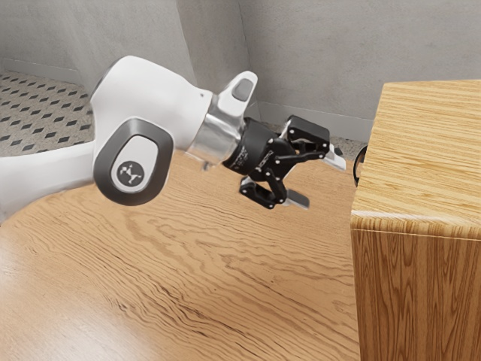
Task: Pull the drawer handle with one arm to open the drawer
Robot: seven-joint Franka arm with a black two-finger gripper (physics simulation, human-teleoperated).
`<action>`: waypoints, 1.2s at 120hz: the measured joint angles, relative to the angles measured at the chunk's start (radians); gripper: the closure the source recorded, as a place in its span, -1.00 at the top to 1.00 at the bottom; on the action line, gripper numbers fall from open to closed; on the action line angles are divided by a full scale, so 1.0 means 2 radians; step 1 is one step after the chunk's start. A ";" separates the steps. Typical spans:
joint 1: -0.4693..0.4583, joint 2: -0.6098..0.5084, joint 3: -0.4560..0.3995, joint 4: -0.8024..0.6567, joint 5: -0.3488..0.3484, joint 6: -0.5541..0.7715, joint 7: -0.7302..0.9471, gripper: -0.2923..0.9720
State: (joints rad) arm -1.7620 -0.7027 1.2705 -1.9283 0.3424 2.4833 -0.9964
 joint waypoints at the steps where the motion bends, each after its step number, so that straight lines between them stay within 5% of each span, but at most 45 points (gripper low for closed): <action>1: -0.001 0.000 0.000 0.001 0.000 -0.002 0.000 0.50; 43: -0.009 0.001 0.004 0.040 0.003 -0.032 0.006 0.51; 100: -0.101 0.000 0.079 0.089 0.002 -0.028 0.008 0.52; 144: -0.065 0.003 0.049 0.066 0.003 -0.024 -0.001 0.52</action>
State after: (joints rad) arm -1.8921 -0.6977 1.3682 -1.7962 0.3493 2.4361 -0.9980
